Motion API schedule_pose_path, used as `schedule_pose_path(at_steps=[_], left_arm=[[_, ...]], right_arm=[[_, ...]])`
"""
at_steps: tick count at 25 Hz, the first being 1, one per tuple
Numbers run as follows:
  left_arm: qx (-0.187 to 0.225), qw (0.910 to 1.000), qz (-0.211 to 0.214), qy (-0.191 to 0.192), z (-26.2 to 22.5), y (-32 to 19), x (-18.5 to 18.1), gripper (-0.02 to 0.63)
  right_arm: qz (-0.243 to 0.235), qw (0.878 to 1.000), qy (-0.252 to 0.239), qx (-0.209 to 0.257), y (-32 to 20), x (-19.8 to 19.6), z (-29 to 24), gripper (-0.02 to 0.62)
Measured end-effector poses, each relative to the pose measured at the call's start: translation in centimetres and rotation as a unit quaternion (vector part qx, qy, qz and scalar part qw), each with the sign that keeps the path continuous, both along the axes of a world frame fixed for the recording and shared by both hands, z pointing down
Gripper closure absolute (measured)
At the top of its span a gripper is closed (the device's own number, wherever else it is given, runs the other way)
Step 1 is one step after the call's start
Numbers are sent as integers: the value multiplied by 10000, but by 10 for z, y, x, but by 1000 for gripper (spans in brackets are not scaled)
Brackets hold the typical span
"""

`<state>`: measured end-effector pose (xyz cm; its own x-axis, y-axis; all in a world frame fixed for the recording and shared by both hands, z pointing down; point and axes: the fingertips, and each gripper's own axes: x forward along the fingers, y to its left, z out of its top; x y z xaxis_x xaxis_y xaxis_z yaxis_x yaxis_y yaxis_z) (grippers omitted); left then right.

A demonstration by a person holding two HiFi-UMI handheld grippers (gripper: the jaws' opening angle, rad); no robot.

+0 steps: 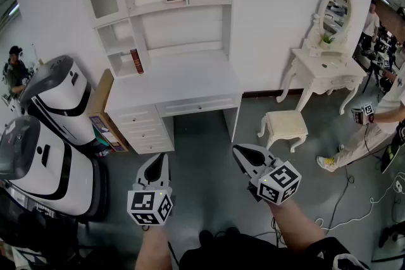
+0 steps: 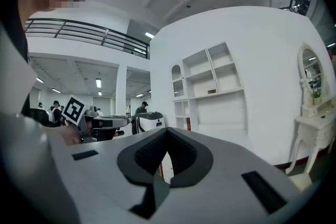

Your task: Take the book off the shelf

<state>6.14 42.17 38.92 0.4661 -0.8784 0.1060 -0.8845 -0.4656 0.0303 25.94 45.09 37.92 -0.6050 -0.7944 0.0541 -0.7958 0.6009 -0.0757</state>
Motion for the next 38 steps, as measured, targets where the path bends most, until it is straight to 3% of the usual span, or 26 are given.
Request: schedule_pose_path(at_steps=[13,20,27,38], left_arm=[[110,9998,-165,89,-7,-16,-48,597],[-47,9998,-142,107,6,-22,-72,597],[-185,9998,32,33,19,-30,-79,597],[-324,9994,-18,-139,30,-71,-85,597]], right_arm=[[-3,9998,9,184,-13,-39,-14,583],[-227,9994,-254,-105,-11,-71,-3,583],[-109,9991,-304,-286,-16,-81,10,583],[-293,9971,-369,-606,-74,-93,30,582]])
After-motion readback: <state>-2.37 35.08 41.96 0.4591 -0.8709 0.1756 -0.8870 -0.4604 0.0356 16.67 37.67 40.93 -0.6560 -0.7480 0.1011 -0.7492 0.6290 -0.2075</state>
